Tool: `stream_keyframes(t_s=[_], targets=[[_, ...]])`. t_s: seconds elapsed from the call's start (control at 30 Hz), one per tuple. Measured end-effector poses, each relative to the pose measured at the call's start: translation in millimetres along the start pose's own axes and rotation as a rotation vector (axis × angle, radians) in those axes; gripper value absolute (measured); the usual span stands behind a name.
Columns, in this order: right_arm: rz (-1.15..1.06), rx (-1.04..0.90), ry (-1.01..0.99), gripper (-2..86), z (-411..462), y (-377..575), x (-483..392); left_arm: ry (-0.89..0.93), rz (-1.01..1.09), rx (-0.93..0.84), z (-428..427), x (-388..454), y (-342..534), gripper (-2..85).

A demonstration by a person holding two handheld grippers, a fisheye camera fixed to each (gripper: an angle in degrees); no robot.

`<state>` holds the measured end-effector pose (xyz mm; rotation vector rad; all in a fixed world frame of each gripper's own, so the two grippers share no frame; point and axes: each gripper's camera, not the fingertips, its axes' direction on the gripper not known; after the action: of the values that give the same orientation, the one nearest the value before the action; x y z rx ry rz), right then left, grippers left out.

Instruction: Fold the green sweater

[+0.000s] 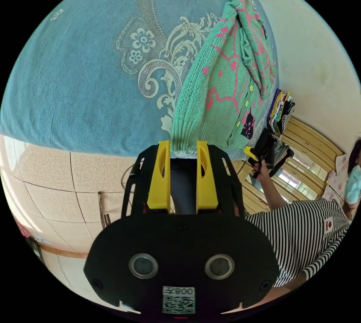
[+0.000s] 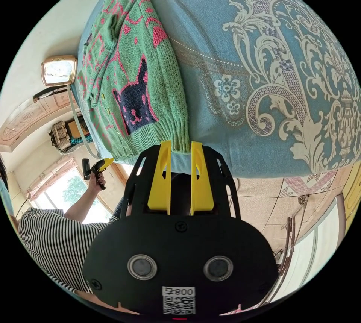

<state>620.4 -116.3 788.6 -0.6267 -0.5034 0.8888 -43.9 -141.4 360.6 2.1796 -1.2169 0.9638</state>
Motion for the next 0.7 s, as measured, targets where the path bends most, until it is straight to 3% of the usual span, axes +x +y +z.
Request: stream_keyframes(t_s=[0.7], targets=[[-0.014,-0.010,0.024,6.7,62.0,-29.3,63.1,0.001,0.014,-0.001,71.7,-94.9,-20.4,3.9]])
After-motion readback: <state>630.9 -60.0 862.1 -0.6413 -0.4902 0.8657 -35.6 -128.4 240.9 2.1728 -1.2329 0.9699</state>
